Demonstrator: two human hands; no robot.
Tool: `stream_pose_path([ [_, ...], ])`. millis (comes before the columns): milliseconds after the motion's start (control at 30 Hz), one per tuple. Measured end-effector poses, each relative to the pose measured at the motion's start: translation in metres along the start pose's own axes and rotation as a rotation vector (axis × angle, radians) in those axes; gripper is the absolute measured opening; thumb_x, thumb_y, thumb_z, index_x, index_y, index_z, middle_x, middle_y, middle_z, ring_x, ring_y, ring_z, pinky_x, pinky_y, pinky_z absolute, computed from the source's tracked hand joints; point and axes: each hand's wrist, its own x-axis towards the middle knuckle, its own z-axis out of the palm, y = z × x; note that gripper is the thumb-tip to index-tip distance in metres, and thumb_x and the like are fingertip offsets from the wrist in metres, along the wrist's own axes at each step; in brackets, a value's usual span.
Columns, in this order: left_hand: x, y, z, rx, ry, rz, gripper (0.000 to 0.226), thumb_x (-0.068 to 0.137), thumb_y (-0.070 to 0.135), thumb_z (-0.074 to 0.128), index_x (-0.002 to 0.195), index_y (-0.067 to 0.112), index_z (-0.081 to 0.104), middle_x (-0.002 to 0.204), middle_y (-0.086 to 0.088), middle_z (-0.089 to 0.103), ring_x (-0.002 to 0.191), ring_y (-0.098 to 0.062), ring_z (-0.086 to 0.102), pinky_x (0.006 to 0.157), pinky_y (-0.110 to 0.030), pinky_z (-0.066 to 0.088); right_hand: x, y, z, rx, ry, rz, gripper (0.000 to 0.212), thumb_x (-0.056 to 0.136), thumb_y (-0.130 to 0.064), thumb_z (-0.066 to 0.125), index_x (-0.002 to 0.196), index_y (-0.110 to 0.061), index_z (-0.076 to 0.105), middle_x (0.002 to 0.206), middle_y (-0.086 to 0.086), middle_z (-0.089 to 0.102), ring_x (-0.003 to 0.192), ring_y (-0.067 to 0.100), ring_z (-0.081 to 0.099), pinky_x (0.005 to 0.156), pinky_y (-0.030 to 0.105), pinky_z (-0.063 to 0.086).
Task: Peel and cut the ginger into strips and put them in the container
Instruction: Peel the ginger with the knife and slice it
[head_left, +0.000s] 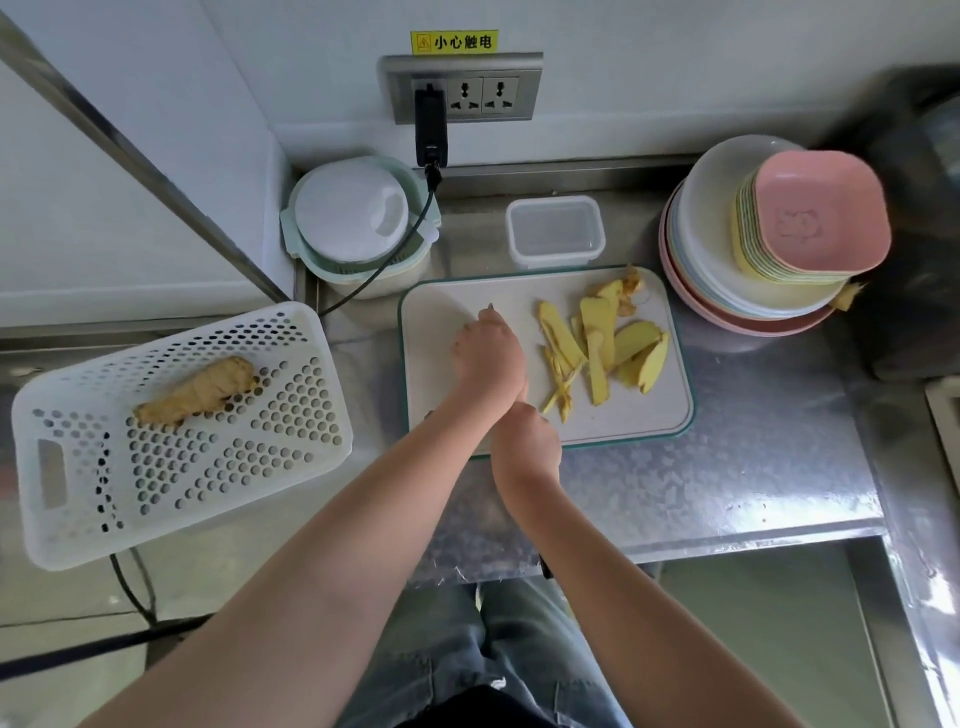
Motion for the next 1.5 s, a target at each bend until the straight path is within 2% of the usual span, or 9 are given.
stream_pose_path([
  [167,0.003,0.000,-0.002,-0.025,-0.038,-0.039,0.034,0.099,0.009,0.030,0.132,0.001,0.032,0.132,-0.015,0.049,0.120,-0.028,0.049,0.094,-0.034,0.040,0.003,0.001,0.002,0.017,-0.019,-0.011,0.039,0.090,0.009,0.031,0.122,-0.001,0.052,0.092,0.013,0.066,0.083,0.028,0.063,0.071,0.036,0.055],
  [267,0.003,0.001,-0.001,-0.109,-0.077,-0.023,0.035,0.100,0.015,0.030,0.133,0.003,0.032,0.132,-0.014,0.049,0.121,-0.028,0.048,0.095,-0.034,0.039,0.005,0.004,0.001,0.070,0.038,-0.067,0.038,0.092,0.005,0.031,0.127,-0.005,0.040,0.085,0.012,0.063,0.070,0.027,0.055,0.060,0.038,0.048],
  [400,0.000,-0.008,-0.003,-0.407,-0.155,-0.009,0.048,0.103,0.035,0.020,0.132,0.003,0.038,0.129,-0.017,0.050,0.120,-0.035,0.048,0.095,-0.042,0.040,0.012,0.027,-0.017,0.511,-0.016,-0.048,0.011,0.103,-0.021,0.031,0.110,-0.015,0.036,0.071,0.007,0.054,0.059,0.028,0.054,0.047,0.034,0.042],
  [633,-0.019,-0.030,0.007,-1.093,-0.041,-0.174,0.035,0.098,0.036,0.040,0.084,0.009,0.058,0.088,-0.012,0.063,0.089,-0.030,0.060,0.087,-0.041,0.045,0.012,0.060,-0.046,1.030,-0.127,0.014,0.023,0.103,-0.033,0.037,0.097,-0.012,0.043,0.062,0.012,0.053,0.033,0.017,0.043,0.036,0.025,0.036],
  [767,-0.028,-0.016,-0.006,-1.435,-0.370,-0.166,0.049,0.078,0.056,0.063,0.093,0.009,0.061,0.087,-0.013,0.060,0.081,-0.024,0.056,0.077,-0.037,0.044,0.009,0.051,-0.052,1.028,-0.154,-0.074,0.027,0.103,-0.033,0.036,0.098,-0.007,0.044,0.058,0.010,0.052,0.032,0.019,0.041,0.039,0.028,0.036],
  [867,-0.029,-0.015,-0.010,-1.526,-0.478,-0.236,0.031,0.087,0.026,0.066,0.112,0.007,0.061,0.095,-0.008,0.068,0.085,-0.023,0.064,0.071,-0.031,0.050,0.008,0.043,-0.057,1.008,-0.166,-0.117,0.026,0.104,-0.031,0.035,0.102,-0.006,0.044,0.058,0.006,0.055,0.031,0.016,0.043,0.036,0.026,0.035],
  [1033,-0.028,-0.026,-0.017,-1.541,-0.508,-0.197,0.016,0.093,0.005,0.055,0.108,0.005,0.061,0.088,-0.008,0.069,0.078,-0.019,0.067,0.063,-0.031,0.054,0.008,0.041,-0.059,0.982,-0.135,-0.101,0.027,0.103,-0.033,0.036,0.104,-0.008,0.046,0.061,0.010,0.054,0.033,0.014,0.044,0.035,0.024,0.035],
  [1233,-0.025,-0.048,-0.019,-1.650,-0.529,-0.267,0.015,0.096,0.004,0.046,0.105,0.003,0.059,0.095,-0.012,0.069,0.083,-0.021,0.069,0.075,-0.036,0.058,0.010,0.050,-0.057,0.988,-0.040,-0.014,0.029,0.103,-0.037,0.036,0.100,-0.008,0.044,0.064,0.017,0.054,0.030,0.013,0.042,0.034,0.024,0.035],
  [1500,-0.003,-0.064,-0.012,-1.565,-0.385,-0.475,0.021,0.097,0.027,0.044,0.083,0.016,0.056,0.079,-0.003,0.058,0.063,-0.012,0.048,0.057,-0.026,0.045,0.020,0.082,-0.063,0.833,0.063,0.086,0.031,0.102,-0.035,0.036,0.099,-0.006,0.044,0.069,0.017,0.054,0.037,0.020,0.047,0.034,0.026,0.038],
])
